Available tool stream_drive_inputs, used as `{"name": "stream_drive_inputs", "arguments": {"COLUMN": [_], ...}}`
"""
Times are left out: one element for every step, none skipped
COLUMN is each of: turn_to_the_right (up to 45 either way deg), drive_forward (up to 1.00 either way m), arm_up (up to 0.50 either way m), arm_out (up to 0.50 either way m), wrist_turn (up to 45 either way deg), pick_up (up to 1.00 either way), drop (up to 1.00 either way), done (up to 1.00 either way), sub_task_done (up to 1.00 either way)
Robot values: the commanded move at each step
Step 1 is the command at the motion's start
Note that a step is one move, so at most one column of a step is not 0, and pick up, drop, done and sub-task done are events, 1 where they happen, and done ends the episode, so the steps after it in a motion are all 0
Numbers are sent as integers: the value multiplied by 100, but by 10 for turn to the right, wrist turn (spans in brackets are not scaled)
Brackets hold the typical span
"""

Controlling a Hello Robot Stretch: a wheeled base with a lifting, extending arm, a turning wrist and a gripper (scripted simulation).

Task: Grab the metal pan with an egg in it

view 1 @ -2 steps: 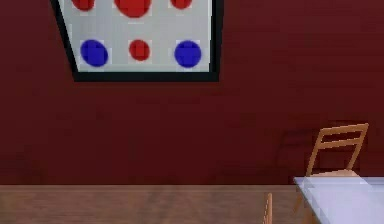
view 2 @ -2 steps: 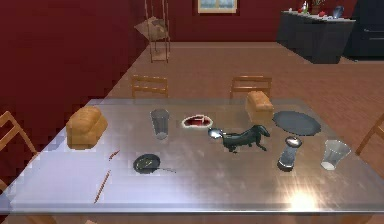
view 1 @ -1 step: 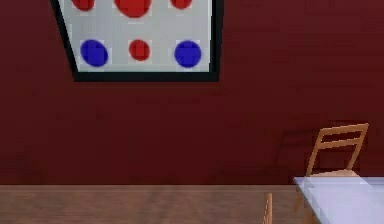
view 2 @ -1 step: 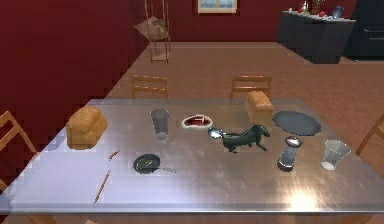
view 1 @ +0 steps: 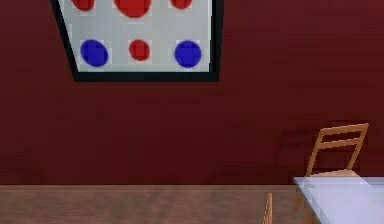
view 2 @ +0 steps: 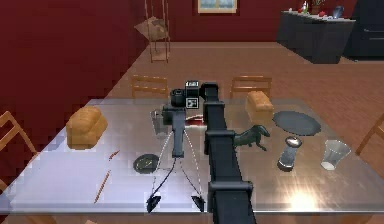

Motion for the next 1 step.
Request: {"name": "stream_drive_inputs", "arguments": {"turn_to_the_right": [0], "drive_forward": [0], "arm_up": [0], "arm_out": [0], "wrist_turn": [450], "pick_up": [0], "drop": [0], "done": [0], "sub_task_done": [0]}}
